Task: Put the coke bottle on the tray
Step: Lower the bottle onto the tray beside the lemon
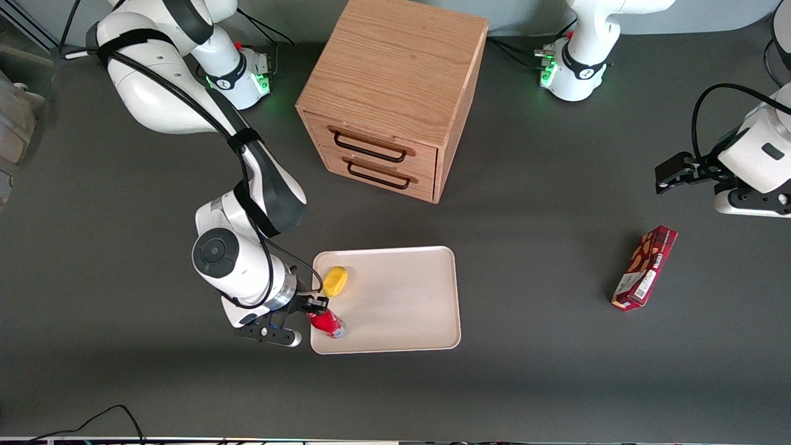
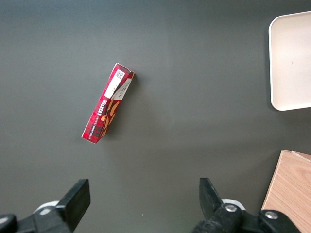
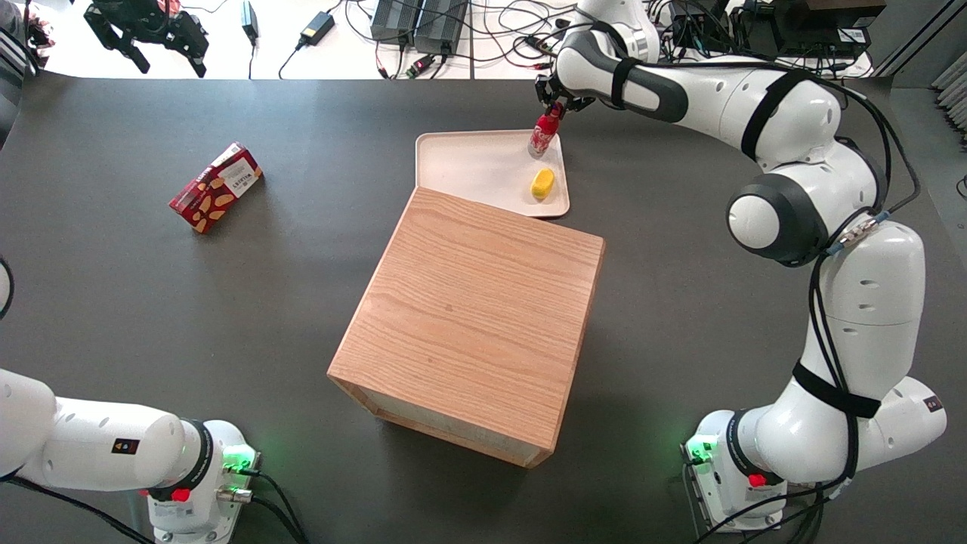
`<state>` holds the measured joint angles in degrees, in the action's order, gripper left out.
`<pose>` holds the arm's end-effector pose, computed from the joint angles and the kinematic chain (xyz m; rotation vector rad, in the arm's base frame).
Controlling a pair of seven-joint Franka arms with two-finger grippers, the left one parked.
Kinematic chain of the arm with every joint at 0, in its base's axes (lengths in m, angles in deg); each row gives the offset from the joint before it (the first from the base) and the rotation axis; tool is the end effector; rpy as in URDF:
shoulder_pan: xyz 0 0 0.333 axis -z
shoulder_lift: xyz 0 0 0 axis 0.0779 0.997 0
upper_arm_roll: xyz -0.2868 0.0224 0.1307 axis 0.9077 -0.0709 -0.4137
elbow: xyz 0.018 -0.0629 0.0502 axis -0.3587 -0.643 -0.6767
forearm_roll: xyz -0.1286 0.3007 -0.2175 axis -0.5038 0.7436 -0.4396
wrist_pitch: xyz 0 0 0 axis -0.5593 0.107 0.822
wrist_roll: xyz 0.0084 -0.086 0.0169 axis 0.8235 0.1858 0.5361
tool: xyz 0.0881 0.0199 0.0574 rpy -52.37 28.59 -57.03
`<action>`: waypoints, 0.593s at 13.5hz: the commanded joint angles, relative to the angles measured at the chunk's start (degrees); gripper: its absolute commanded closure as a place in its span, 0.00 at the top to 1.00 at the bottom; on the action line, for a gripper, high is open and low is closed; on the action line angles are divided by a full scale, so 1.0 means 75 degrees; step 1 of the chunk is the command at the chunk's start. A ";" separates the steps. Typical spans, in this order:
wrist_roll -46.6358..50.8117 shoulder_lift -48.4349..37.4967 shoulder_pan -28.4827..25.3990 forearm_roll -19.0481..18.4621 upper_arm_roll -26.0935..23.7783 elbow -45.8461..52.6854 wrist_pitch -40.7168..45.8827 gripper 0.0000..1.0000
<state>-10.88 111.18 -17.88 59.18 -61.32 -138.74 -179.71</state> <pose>0.7108 0.2939 0.3320 -2.9874 0.3163 -0.1250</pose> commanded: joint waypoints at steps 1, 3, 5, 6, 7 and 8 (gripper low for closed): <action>0.0283 -0.0105 -0.0016 -0.0120 0.0053 -0.0029 -0.0113 0.12; 0.0283 -0.0140 0.0019 -0.0119 0.0053 -0.0028 -0.0113 0.74; 0.0306 -0.0315 0.0019 -0.0108 0.0041 0.0018 -0.0113 1.00; 0.0330 -0.0467 0.0007 -0.0108 0.0041 0.0030 -0.0102 1.00; 0.0330 -0.0643 0.0007 -0.0096 0.0041 0.0042 -0.0102 1.00; 0.0307 -0.0888 0.0007 -0.0107 0.0041 0.0042 -0.0090 1.00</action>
<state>-10.20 108.60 -17.57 59.19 -61.17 -137.49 -180.72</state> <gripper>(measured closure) 0.220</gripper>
